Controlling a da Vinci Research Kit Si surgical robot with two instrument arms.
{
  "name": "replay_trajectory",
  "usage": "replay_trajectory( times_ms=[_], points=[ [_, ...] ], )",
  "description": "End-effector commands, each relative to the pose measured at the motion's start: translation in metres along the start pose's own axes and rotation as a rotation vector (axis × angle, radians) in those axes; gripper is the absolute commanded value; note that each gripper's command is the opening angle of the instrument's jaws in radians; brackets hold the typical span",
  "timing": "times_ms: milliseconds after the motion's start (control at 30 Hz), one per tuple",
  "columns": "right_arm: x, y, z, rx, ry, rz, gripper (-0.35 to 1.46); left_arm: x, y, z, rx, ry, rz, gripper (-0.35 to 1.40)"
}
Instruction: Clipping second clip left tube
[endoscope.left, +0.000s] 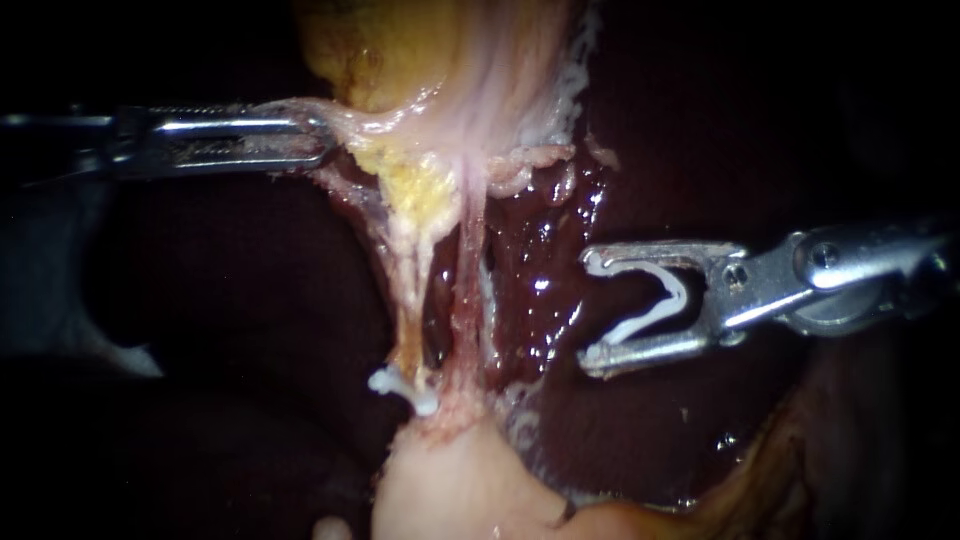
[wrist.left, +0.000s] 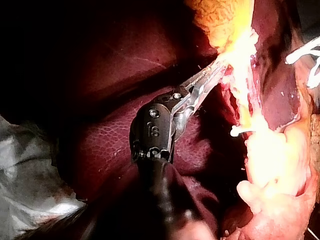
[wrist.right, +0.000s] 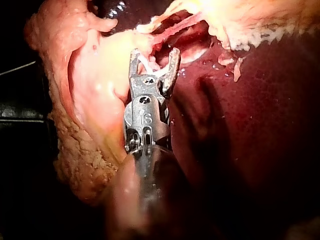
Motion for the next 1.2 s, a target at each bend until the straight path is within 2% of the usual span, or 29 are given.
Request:
replay_trajectory(
  times_ms=[33,100,200,333,433,567,733,933,1200],
  points=[
    [0.0000,0.0000,0.0000,0.003,0.001,0.000,0.50,0.0002,0.0000,-0.0003,-0.004,-0.001,0.000,-0.35],
    [0.0000,0.0000,0.0000,0.003,0.001,0.000,0.50,0.0009,-0.0001,-0.0011,-0.013,-0.006,-0.004,-0.35],
    [0.0000,0.0000,0.0000,0.003,0.001,0.000,0.50,0.0023,-0.0001,-0.0028,-0.002,-0.007,-0.011,-0.35],
    [-0.0001,0.0000,0.0001,0.005,0.001,-0.001,0.50,0.0043,0.0004,-0.0056,0.003,0.017,-0.026,-0.35],
    [0.0000,-0.0001,0.0003,0.007,0.002,-0.001,0.50,0.0047,0.0008,-0.0068,0.005,0.025,-0.031,-0.35],
    [0.0002,-0.0005,0.0014,0.019,0.005,-0.003,0.50,0.0045,0.0012,-0.0071,0.007,0.026,-0.031,-0.35],
    [0.0004,-0.0017,0.0048,0.052,0.013,-0.020,0.50,0.0044,0.0014,-0.0070,0.008,0.026,-0.031,-0.35],
    [0.0008,-0.0028,0.0092,0.091,0.023,0.014,0.50,0.0044,0.0015,-0.0071,0.008,0.026,-0.031,-0.35],
    [0.0008,-0.0023,0.0140,0.128,0.030,0.045,0.50,0.0044,0.0016,-0.0071,0.009,0.027,-0.031,-0.35]
  ],
)
